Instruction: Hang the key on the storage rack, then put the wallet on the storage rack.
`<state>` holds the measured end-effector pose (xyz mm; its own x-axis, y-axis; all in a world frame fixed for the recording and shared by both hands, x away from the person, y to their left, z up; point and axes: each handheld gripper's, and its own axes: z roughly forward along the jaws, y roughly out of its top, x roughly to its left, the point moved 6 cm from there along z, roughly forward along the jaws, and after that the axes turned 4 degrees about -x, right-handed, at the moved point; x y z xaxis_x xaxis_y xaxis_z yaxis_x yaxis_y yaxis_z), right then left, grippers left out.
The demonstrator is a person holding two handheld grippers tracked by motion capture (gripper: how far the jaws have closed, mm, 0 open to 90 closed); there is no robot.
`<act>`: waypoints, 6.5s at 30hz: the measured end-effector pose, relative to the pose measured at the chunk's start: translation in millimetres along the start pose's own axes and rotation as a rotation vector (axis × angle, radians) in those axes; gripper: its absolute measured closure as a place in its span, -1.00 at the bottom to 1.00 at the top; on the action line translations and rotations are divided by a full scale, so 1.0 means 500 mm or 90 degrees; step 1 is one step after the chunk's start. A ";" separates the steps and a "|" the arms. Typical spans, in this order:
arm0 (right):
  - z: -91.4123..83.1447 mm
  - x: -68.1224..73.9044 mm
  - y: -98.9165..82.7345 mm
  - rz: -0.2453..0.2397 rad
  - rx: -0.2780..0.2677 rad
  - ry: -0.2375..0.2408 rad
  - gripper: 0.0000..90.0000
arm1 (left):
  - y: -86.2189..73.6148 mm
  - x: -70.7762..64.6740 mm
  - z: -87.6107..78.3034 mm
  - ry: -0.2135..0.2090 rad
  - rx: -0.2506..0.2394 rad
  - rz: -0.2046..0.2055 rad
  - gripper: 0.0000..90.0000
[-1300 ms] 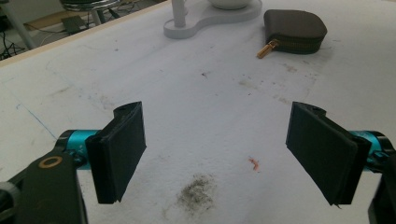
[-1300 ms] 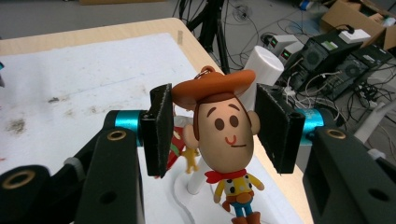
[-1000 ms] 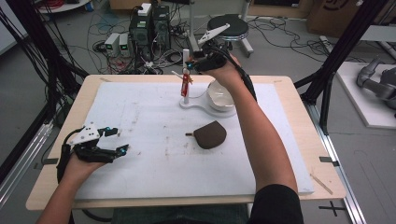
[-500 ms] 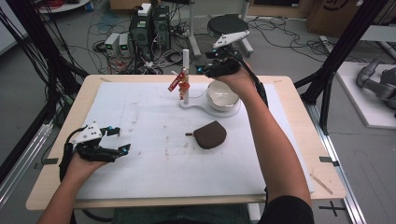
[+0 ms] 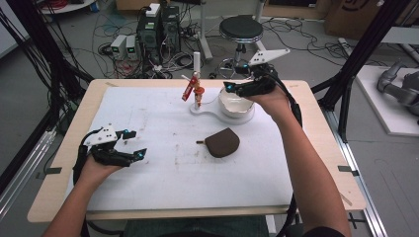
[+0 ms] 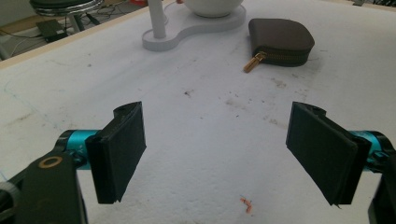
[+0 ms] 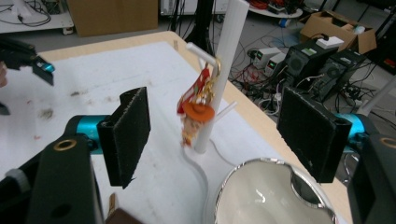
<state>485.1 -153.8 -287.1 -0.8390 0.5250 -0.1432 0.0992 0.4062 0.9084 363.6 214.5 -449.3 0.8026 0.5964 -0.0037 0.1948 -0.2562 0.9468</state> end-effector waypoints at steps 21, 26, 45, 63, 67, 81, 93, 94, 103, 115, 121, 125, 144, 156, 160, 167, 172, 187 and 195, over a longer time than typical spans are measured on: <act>-0.092 0.036 -0.115 0.033 -0.010 -0.008 -0.52 | 0.018 0.009 0.027 -0.008 -0.021 -0.014 -0.56; -0.112 0.042 -0.157 0.056 -0.014 -0.017 -0.52 | 0.019 0.006 0.026 -0.010 -0.022 -0.012 -0.56; -0.168 0.077 -0.308 0.125 -0.010 -0.047 -0.55 | 0.023 0.002 0.043 -0.027 -0.023 -0.015 -0.56; -0.224 0.089 -0.431 0.181 0.020 -0.101 -0.60 | 0.029 0.004 0.066 -0.042 -0.029 -0.019 -0.57; -0.235 0.090 -0.449 0.191 0.017 -0.108 -0.60 | 0.029 0.005 0.069 -0.047 -0.029 -0.026 -0.57; -0.219 0.093 -0.442 0.178 0.029 -0.109 -0.60 | 0.030 -0.015 0.079 -0.058 -0.010 -0.002 -0.57; -0.230 0.108 -0.441 0.173 0.026 -0.105 -0.60 | 0.038 -0.031 0.144 -0.096 0.017 0.006 -0.57; -0.232 0.110 -0.441 0.170 0.026 -0.105 -0.60 | 0.039 -0.033 0.152 -0.093 0.012 0.009 -0.57; -0.246 0.125 -0.446 0.167 0.029 -0.108 -0.60 | 0.047 -0.051 0.237 -0.115 0.043 0.034 -0.57; -0.246 0.132 -0.450 0.165 0.035 -0.105 -0.60 | 0.040 -0.064 0.324 -0.153 0.093 0.069 -0.45; -0.243 0.134 -0.450 0.168 0.038 -0.098 -0.60 | 0.042 -0.073 0.352 -0.172 0.111 0.090 -0.29; -0.242 0.133 -0.452 0.167 0.039 -0.096 -0.60 | 0.038 -0.082 0.370 -0.178 0.144 0.117 -0.07; -0.244 0.129 -0.456 0.171 0.034 -0.098 -0.60 | 0.031 -0.104 0.375 -0.215 0.178 0.141 0.73; -0.243 0.129 -0.454 0.169 0.032 -0.100 -0.60 | 0.031 -0.104 0.374 -0.212 0.185 0.122 0.96; -0.243 0.129 -0.454 0.170 0.032 -0.101 -0.60 | 0.031 -0.097 0.371 -0.231 0.184 0.073 0.96; -0.243 0.128 -0.455 0.174 0.032 -0.100 -0.60 | 0.048 -0.090 0.358 -0.260 0.139 0.001 0.96; -0.243 0.127 -0.454 0.169 0.030 -0.101 -0.60 | 0.084 -0.091 0.340 -0.281 0.071 -0.036 0.96; -0.236 0.125 -0.445 0.168 0.023 -0.095 -0.60 | 0.176 -0.102 0.323 -0.304 -0.032 -0.106 0.96; -0.232 0.126 -0.440 0.167 0.018 -0.090 -0.60 | 0.207 -0.097 0.331 -0.298 -0.046 -0.114 0.96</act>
<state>348.4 -297.2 -450.3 -0.6999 0.7131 0.0400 0.3195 0.2625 0.9105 438.1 33.0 -404.3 0.9298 0.2178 -0.2967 0.3269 -0.1182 0.9376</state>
